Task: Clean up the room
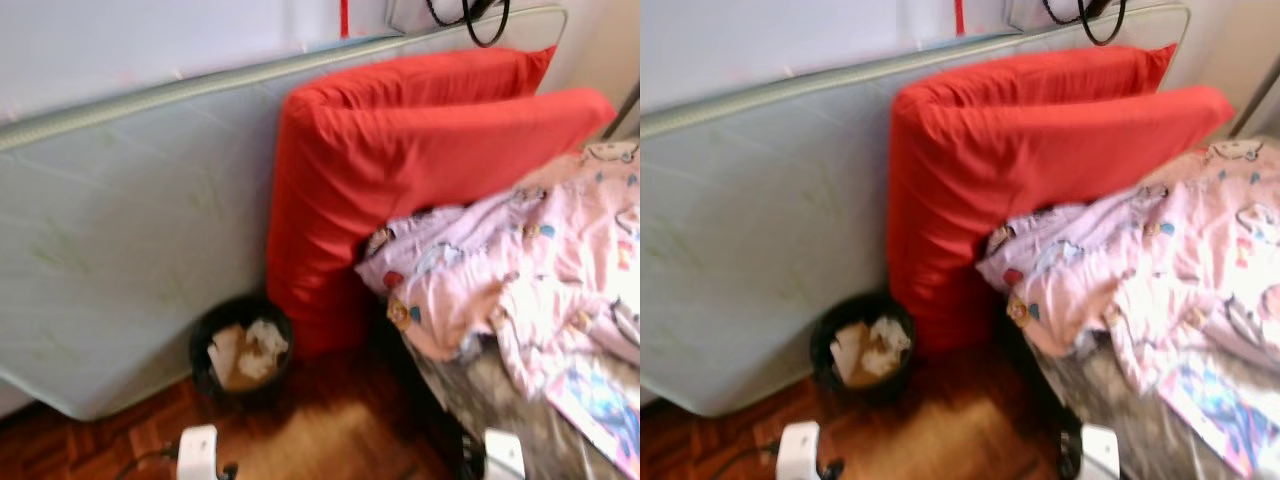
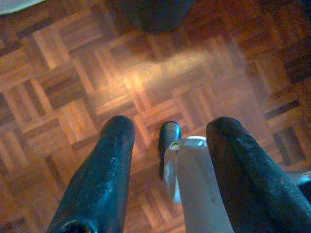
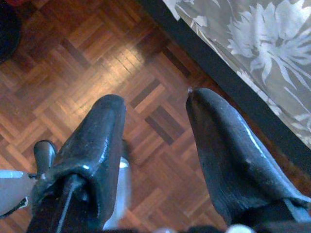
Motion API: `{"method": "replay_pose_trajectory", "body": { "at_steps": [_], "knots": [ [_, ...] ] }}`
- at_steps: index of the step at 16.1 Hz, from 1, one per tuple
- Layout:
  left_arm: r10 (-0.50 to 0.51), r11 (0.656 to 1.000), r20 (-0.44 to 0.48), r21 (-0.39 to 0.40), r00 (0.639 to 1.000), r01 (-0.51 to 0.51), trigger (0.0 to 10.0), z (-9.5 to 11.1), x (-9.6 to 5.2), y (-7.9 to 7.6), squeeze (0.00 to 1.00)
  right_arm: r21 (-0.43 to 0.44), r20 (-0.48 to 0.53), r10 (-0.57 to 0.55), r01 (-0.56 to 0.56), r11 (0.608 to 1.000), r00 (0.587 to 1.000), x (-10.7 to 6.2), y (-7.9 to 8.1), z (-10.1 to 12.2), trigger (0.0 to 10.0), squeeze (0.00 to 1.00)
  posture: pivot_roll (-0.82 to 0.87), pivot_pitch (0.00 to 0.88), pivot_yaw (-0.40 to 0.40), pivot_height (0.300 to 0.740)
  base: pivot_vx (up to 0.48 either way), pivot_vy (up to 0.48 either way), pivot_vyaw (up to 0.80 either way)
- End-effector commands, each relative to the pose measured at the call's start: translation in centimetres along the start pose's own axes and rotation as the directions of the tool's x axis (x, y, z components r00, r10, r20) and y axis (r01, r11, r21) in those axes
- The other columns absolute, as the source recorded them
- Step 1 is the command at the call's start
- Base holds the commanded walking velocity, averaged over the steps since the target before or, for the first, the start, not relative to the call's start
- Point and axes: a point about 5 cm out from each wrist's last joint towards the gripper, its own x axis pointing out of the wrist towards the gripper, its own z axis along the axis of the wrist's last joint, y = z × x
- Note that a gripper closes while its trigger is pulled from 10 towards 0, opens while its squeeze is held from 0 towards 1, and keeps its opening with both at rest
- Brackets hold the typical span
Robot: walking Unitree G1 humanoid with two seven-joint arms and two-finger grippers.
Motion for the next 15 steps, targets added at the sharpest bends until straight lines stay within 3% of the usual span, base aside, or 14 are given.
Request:
{"method": "replay_pose_trajectory", "body": {
  "at_steps": [1, 4, 9, 15],
  "knots": [
    [-0.025, 0.980, -0.108, 0.194, 0.994, 0.046, 10.0, 0.52, 0.14, 2.11, 0.00, 0.164, -0.042, 0.063, -0.055, 0.985, 0.997, 0.76, 2.19, 1.17, 10.0, 0.00, 0.09, 0.000, -0.029, 0.740, 0.000, 0.000, 0.00],
    [-0.026, 0.984, -0.103, 0.171, 0.994, 0.044, 10.0, 0.52, 0.14, 2.04, 0.00, 0.161, -0.050, 0.059, -0.050, 0.986, 0.997, 0.74, 2.12, 1.07, 10.0, 0.00, 0.09, 0.000, -0.030, 0.740, 0.000, 0.000, 0.00],
    [-0.013, 0.990, -0.105, 0.139, 0.994, 0.028, 10.0, 0.38, 0.12, 2.09, 0.00, 0.149, -0.063, 0.064, -0.054, 0.987, 0.996, 0.73, 2.10, 0.96, 10.0, 0.00, 0.09, 0.000, -0.031, 0.740, 0.000, 0.096, -0.72],
    [-0.015, 0.986, -0.100, 0.162, 0.995, 0.032, 10.0, 0.46, 0.13, 2.05, 0.00, 0.147, -0.067, 0.066, -0.055, 0.988, 0.996, 0.72, 2.12, 0.91, 10.0, 0.00, 0.09, 0.000, -0.029, 0.740, 0.000, 0.080, -0.75]
  ]
}}
